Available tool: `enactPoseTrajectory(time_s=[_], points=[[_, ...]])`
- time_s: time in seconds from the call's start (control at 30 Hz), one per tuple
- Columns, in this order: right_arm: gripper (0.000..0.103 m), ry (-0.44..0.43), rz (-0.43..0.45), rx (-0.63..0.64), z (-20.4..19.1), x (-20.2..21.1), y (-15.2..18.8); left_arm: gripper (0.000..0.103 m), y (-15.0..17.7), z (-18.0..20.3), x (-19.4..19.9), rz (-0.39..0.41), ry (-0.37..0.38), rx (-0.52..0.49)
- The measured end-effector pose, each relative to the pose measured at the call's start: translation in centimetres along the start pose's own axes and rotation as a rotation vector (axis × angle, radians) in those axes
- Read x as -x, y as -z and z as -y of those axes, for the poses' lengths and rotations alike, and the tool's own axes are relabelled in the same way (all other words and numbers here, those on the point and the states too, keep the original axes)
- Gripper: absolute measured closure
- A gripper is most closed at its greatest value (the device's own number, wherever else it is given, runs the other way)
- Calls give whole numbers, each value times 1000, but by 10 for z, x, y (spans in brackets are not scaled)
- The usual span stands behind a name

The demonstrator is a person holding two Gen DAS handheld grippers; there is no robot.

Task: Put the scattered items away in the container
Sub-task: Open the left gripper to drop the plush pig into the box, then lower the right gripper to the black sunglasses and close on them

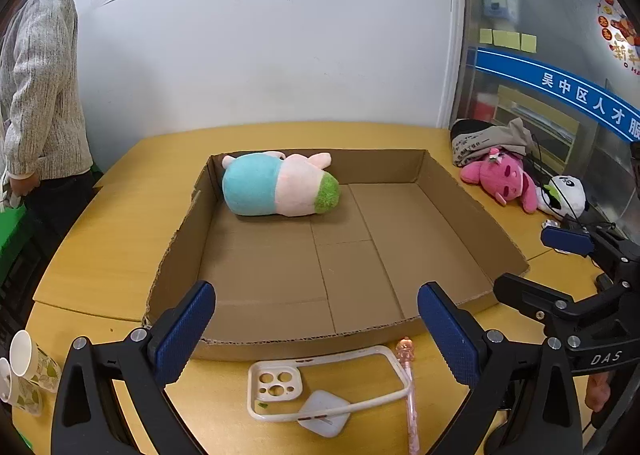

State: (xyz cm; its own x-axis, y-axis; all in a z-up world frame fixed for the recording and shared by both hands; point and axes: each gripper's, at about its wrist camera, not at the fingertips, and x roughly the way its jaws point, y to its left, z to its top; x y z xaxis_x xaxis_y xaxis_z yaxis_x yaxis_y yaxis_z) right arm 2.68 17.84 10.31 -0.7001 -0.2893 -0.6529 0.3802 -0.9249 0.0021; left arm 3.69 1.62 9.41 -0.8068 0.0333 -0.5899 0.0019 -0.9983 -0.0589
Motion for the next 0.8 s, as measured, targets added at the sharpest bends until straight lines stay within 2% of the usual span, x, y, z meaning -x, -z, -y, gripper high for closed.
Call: enactPoseTrajectory(time_s=[0.47, 0.8], points=[[1, 7, -25, -11, 5, -4, 9, 0, 6, 7, -3, -16, -8, 1], [1, 6, -49, -11, 16, -6, 18, 0, 15, 16, -3, -41, 27, -23]])
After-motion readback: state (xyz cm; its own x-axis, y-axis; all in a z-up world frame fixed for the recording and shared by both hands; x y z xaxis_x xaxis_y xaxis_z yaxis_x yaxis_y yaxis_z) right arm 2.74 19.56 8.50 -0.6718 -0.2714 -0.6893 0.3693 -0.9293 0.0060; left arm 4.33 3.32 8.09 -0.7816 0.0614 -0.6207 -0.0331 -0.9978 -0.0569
